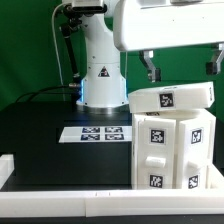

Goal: Assemble cabinet

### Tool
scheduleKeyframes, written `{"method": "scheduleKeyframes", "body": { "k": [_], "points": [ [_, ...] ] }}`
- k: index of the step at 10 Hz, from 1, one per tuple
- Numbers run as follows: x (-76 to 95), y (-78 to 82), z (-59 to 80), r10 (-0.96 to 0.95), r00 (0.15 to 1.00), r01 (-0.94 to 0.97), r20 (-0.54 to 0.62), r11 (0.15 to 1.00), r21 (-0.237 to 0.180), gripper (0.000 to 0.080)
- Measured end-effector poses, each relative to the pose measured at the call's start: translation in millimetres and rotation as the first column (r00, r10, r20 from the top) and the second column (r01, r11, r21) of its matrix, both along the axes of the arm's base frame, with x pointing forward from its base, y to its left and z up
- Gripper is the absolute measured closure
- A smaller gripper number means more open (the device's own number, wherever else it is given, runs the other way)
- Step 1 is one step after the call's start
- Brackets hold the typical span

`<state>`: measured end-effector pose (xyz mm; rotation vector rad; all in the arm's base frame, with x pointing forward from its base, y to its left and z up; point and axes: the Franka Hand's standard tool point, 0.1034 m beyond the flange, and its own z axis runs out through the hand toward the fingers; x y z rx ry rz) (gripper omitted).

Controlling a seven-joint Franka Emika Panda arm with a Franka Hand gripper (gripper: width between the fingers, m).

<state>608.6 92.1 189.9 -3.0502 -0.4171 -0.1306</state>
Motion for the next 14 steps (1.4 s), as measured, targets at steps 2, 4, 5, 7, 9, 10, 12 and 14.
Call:
{"method": "scheduleKeyframes", "body": {
  "k": [2, 4, 5, 7, 9, 10, 12, 14],
  "points": [
    [0.1, -1.4, -0.1, 0.143, 0.990, -0.142, 0.009, 0.990, -0.012, 0.0002],
    [-1.0, -3.2, -2.8, 0.357, 0.934, -0.356, 0.023, 0.934, -0.035, 0.0002],
    [-1.9, -2.3, -5.1, 0.464, 0.886, -0.462, 0.022, 0.885, -0.046, 0.0002],
    [-3.2, -1.4, -9.5, 0.606, 0.795, -0.604, 0.012, 0.794, -0.069, 0.0002],
    [-3.9, -7.8, -15.2, 0.669, 0.743, -0.667, 0.002, 0.741, -0.073, 0.0002],
    [-4.5, -10.0, -19.0, 0.667, 0.745, -0.666, -0.003, 0.743, -0.071, 0.0002],
    [-3.6, -11.4, -24.9, 0.658, 0.753, -0.656, -0.003, 0.751, -0.076, 0.0002],
    [-3.6, -12.3, -25.4, 0.650, 0.760, -0.648, -0.002, 0.757, -0.077, 0.0137]
  ]
}}
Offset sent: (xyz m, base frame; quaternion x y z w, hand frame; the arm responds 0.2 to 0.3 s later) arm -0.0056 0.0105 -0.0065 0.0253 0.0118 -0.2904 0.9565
